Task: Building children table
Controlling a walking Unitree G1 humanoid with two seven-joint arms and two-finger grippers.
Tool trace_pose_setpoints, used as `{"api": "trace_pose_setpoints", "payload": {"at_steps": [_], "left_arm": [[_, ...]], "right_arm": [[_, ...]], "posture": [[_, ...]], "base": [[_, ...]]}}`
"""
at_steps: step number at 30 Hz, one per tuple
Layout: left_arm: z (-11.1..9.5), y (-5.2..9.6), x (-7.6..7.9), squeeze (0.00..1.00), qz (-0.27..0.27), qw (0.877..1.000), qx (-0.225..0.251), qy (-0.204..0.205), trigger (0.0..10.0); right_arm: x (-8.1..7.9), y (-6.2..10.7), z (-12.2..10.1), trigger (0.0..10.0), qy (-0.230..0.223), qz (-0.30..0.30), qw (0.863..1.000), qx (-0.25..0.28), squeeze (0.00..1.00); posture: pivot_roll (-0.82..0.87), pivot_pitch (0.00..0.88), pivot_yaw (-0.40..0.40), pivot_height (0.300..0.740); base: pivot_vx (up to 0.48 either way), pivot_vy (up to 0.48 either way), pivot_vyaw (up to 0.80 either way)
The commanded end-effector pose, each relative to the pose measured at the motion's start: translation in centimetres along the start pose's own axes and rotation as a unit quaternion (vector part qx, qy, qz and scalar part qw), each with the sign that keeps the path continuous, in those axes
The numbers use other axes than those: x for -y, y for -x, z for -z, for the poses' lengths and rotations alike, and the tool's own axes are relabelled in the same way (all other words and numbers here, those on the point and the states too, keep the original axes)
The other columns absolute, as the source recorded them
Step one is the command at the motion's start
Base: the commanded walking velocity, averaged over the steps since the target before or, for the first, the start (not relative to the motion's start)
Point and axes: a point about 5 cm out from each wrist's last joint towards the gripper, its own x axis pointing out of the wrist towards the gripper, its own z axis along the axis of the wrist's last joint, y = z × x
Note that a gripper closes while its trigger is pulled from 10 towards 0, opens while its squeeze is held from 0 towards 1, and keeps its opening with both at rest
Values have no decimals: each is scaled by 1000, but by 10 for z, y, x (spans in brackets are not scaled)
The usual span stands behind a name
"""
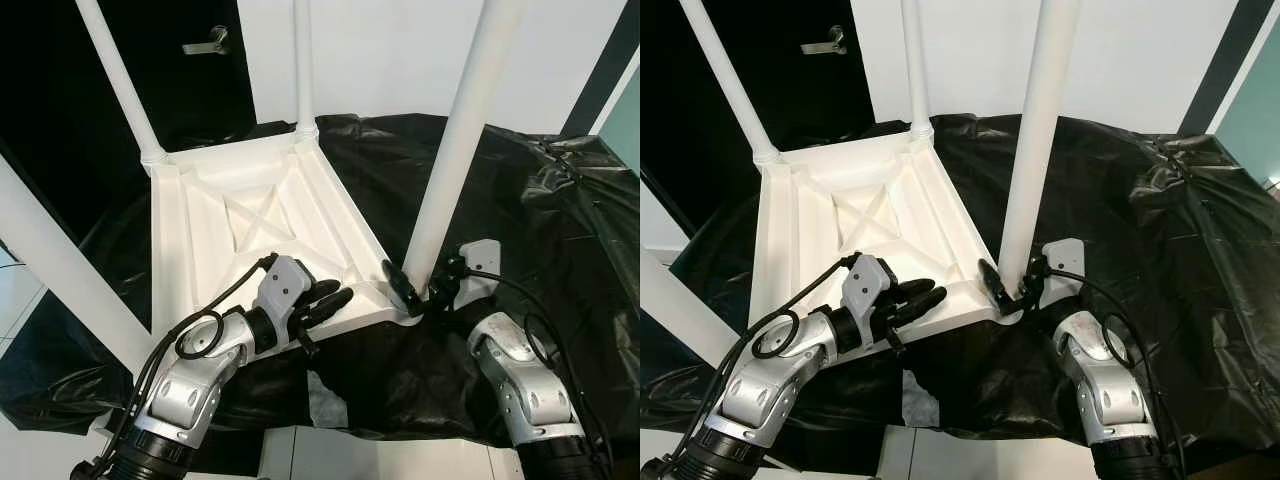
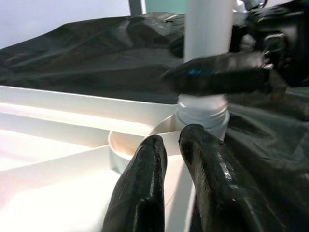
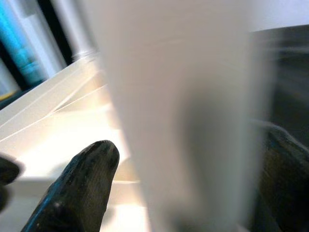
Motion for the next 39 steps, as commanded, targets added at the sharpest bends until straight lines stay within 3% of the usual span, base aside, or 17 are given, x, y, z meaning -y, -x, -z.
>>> {"api": "trace_pose_setpoints", "payload": {"at_steps": [1, 4, 8, 9, 10, 11, 12, 23, 24, 25, 33, 39], "left_arm": [[0, 0, 4, 0, 28, 1000, -2, -1, 10000], [-2, -3, 5, 0, 33, 999, 0, -2, 10000], [-3, -2, 4, 0, 28, 1000, 0, -5, 10000], [-4, 0, 3, 0, 22, 1000, 0, -6, 10000], [-4, 0, 3, 0, 22, 1000, 0, -6, 10000], [-4, 1, 2, 0, 18, 1000, 1, -7, 10000], [-4, 2, 2, 0, 13, 1000, 1, -6, 10000], [-4, 3, 3, 0, 5, 1000, 6, -4, 10000], [-4, 3, 5, 0, 9, 1000, 8, -2, 10000], [-4, 2, 7, 0, 14, 1000, 8, -1, 10000], [-1, 3, 16, 0, 43, 999, -2, 1, 10000], [0, 4, 18, 0, 54, 999, -6, 1, 10000]], "right_arm": [[-2, -3, 0, 10000, 2, -23, 1000, 0, 0], [-2, -17, 1, 10000, 30, -76, 997, -14, 0], [0, -24, 3, 10000, 43, -98, 994, -28, 0], [1, -25, 5, 4314, 43, -111, 992, -35, 0], [1, -25, 5, 4314, 43, -111, 992, -35, 0], [2, -24, 6, 667, 44, -120, 991, -42, 0], [3, -23, 7, 0, 44, -129, 990, -45, 0], [7, -17, 7, 0, 29, -148, 987, -49, 0], [4, -15, 7, 6431, 29, -135, 989, -46, 0], [1, -14, 7, 10000, 30, -112, 992, -43, 0], [-23, -7, 10, 10000, 21, -14, 999, -30, 0], [-28, -5, 12, 10000, 20, 32, 999, -26, 0]], "posture": [[2, 0, 17, 740], [24, 0, 3, 740], [43, 0, -11, 740], [50, 0, -19, 740], [50, 0, -19, 740], [56, 0, -24, 740], [60, 0, -29, 740], [57, 0, -44, 740], [52, 0, -47, 740], [52, 0, -46, 740], [33, 0, -12, 740], [28, 0, -2, 740]], "base": [[0, 0, 0], [0, 0, 0], [0, 0, 0], [0, 0, 0], [0, 0, 0], [0, 0, 0], [0, 0, 0], [0, 0, 0], [0, 0, 0], [0, 0, 0], [0, 0, 0], [0, 0, 0]]}}
